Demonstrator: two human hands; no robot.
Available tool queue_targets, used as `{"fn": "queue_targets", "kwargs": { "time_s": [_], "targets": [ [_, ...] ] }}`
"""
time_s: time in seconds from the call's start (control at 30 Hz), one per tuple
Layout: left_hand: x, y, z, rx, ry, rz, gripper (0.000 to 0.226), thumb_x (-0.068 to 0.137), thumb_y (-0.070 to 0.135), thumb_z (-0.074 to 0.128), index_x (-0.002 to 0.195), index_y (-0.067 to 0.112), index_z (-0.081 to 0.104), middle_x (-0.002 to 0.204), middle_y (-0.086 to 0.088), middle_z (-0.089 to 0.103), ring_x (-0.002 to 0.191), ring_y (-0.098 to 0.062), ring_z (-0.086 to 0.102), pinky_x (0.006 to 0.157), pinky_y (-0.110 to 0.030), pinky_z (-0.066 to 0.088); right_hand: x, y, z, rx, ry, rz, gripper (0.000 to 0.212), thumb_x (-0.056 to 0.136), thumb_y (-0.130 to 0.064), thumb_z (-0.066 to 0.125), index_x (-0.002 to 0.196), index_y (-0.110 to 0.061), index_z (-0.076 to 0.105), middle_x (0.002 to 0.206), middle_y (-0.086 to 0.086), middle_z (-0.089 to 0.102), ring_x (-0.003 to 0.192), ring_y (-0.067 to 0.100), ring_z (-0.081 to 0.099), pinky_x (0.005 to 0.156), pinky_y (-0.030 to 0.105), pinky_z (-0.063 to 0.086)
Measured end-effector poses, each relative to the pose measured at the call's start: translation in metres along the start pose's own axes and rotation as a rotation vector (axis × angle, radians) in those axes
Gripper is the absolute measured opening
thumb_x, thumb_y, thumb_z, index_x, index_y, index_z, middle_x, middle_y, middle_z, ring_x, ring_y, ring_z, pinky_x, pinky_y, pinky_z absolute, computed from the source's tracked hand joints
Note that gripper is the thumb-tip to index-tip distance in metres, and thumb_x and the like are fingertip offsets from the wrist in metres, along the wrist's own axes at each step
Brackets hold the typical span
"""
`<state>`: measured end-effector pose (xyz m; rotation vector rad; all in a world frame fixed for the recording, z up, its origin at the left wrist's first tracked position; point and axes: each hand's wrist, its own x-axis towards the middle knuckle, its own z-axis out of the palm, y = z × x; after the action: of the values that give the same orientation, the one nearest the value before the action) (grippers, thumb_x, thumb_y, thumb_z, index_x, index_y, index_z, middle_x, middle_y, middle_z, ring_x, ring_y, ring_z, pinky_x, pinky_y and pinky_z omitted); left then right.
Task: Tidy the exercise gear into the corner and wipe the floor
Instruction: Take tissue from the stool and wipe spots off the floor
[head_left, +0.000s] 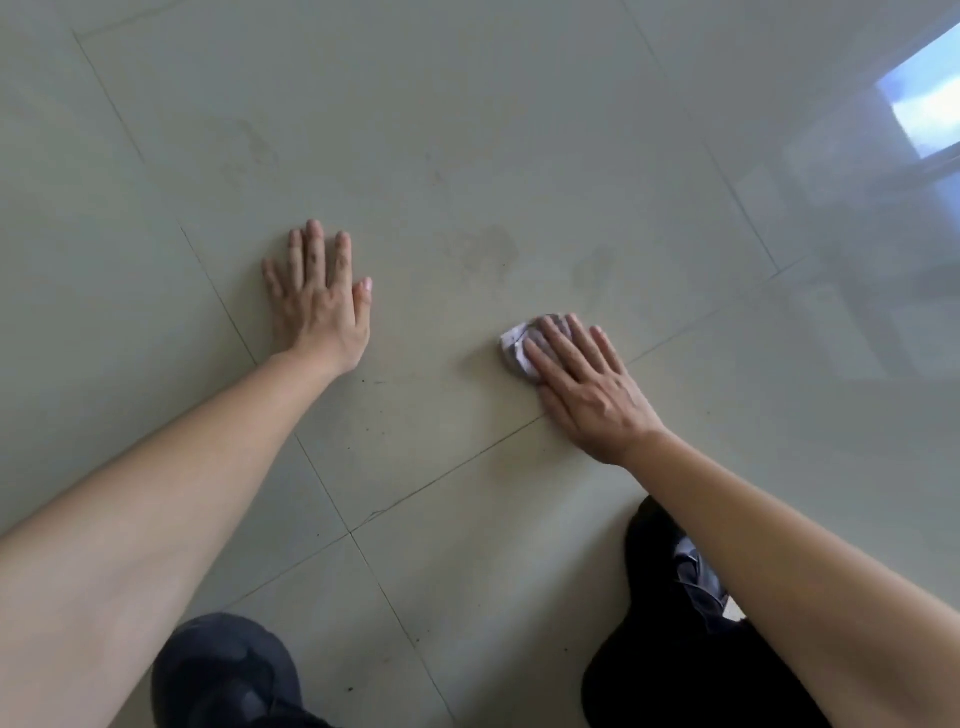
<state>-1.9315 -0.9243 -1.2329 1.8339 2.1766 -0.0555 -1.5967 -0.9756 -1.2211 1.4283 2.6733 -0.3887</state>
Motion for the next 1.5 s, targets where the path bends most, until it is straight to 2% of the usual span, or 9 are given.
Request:
{"fn": "queue_targets", "kwargs": {
  "time_s": [0.2,0.43,0.5,0.73,0.83,0.93,1.13,1.23,1.5],
  "targets": [
    [0.002,0.0,0.003,0.013,0.026,0.023,0.061,0.102,0.041,0.033,0.156,0.013,0.021,0.164,-0.014,0.007,0.151,-0.033,0.004,0.118,-0.059,0.003,0.016,-0.015,0.004,0.291,0.147,0.954,0.066,0.105,-0.04,0.027,0.159,-0.014,0.002,0.166,0.014,-0.008,0.152,0.032,-0.015,0.123,0.043,-0.009],
    [0.001,-0.002,0.005,-0.012,0.079,0.039,0.063,0.099,0.041,0.031,0.152,0.008,0.029,0.161,-0.02,0.016,0.149,-0.037,0.011,0.115,-0.063,0.007,0.03,-0.072,0.013,0.114,-0.024,-0.198,0.054,0.106,-0.033,0.038,0.157,-0.02,0.027,0.165,0.009,0.016,0.153,0.032,0.005,0.124,0.046,0.007],
    [0.002,-0.002,0.005,-0.008,0.083,0.04,0.059,0.101,0.035,0.039,0.152,0.007,0.03,0.161,-0.02,0.016,0.149,-0.037,0.011,0.115,-0.064,0.008,0.035,-0.024,0.004,0.025,-0.019,-0.25,0.053,0.106,-0.033,0.038,0.156,-0.024,0.027,0.165,0.006,0.02,0.153,0.03,0.01,0.124,0.046,0.008],
    [0.002,0.0,0.001,-0.014,0.091,0.045,0.058,0.101,0.034,0.044,0.15,0.007,0.033,0.161,-0.02,0.019,0.148,-0.038,0.014,0.114,-0.064,0.01,0.007,0.147,-0.041,0.204,0.072,1.127,0.06,0.103,-0.031,0.028,0.159,-0.025,0.009,0.167,0.008,0.001,0.153,0.033,-0.006,0.124,0.044,-0.001],
    [0.002,0.0,-0.001,-0.022,0.122,0.058,0.064,0.093,0.042,0.036,0.146,0.006,0.039,0.156,-0.023,0.028,0.143,-0.042,0.023,0.111,-0.065,0.016,0.017,0.149,-0.046,0.334,0.12,1.451,0.059,0.104,-0.03,0.026,0.16,-0.018,0.009,0.167,0.012,0.001,0.152,0.035,-0.005,0.124,0.043,0.003],
    [0.007,-0.001,-0.006,-0.002,0.196,0.069,0.059,0.09,0.041,0.037,0.136,0.006,0.05,0.147,-0.024,0.041,0.128,-0.046,0.038,0.102,-0.06,0.028,0.055,0.097,-0.034,0.277,0.156,1.22,0.062,0.103,-0.025,0.029,0.159,-0.013,0.006,0.166,0.016,-0.003,0.152,0.034,-0.01,0.123,0.04,-0.005],
    [0.028,0.007,-0.03,0.002,0.247,0.0,0.036,0.088,0.025,0.04,0.108,0.008,0.064,0.117,-0.024,0.054,0.107,-0.046,0.047,0.091,-0.054,0.036,0.123,-0.04,-0.007,0.12,0.044,-0.049,0.054,0.101,-0.024,0.035,0.154,-0.023,0.032,0.163,0.011,0.023,0.152,0.034,0.01,0.124,0.048,0.006],
    [0.033,0.008,-0.039,0.007,0.117,-0.038,0.03,0.094,0.015,0.047,0.12,0.008,0.061,0.128,-0.022,0.049,0.117,-0.044,0.042,0.095,-0.053,0.037,0.13,-0.005,-0.011,0.05,0.006,-0.26,0.051,0.103,-0.028,0.039,0.153,-0.024,0.036,0.162,0.009,0.028,0.151,0.033,0.019,0.123,0.048,0.012],
    [0.019,-0.002,-0.04,0.033,0.03,0.031,0.047,0.087,0.003,0.053,0.133,0.008,0.056,0.133,-0.019,0.05,0.114,-0.044,0.044,0.093,-0.053,0.044,0.094,0.171,-0.057,0.258,0.205,1.284,0.058,0.102,-0.029,0.029,0.159,-0.023,0.017,0.167,0.008,0.006,0.153,0.034,-0.002,0.124,0.045,-0.001]
  ]
}}
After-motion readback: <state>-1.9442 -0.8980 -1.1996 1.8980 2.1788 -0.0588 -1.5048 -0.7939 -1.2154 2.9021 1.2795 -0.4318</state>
